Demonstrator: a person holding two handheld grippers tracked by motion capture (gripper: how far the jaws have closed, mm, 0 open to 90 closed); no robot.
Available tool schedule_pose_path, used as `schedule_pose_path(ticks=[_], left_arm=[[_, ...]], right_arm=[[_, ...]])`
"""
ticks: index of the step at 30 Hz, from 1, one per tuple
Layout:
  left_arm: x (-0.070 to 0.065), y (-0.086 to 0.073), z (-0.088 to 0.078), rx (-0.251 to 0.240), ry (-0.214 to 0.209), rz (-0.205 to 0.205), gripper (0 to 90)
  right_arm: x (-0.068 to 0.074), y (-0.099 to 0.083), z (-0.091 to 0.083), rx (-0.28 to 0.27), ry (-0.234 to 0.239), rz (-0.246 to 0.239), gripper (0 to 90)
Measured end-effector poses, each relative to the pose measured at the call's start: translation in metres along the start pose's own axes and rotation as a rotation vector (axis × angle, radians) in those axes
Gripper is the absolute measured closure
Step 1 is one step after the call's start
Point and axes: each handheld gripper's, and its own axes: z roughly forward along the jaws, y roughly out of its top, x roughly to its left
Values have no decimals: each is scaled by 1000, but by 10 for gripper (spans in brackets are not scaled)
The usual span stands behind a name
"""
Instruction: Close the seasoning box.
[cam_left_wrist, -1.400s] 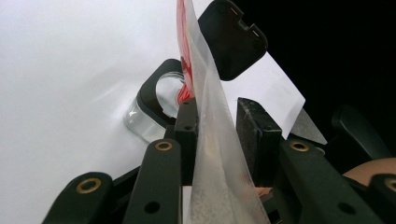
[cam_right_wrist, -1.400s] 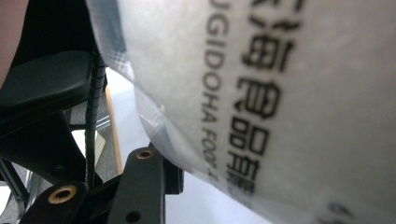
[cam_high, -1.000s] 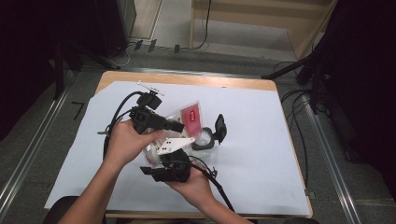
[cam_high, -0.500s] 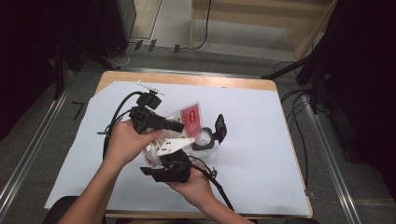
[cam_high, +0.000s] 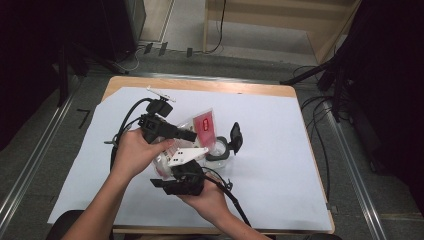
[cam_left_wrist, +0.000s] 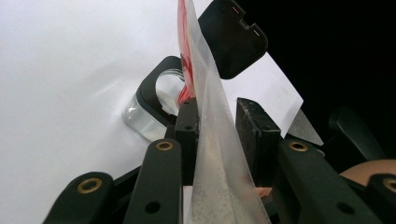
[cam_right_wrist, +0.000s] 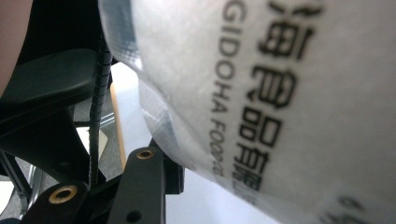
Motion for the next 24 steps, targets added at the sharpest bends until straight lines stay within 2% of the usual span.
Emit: schedule_pose_path(ticks=[6,12,15,24], left_arm=[[-2,0,0,3,17,13,722],[-1,0,0,-2,10,-3,713],[-1,0,0,0,10,-1,715],[-4,0,0,-6,16,7,712]], right_arm=[[-1,0,-1,-5,7,3,625],[-1,1,-1,-8,6,13,626],[3,1,-1,3,-24,-19,628],[4,1,-1,-6,-16,-15,629]])
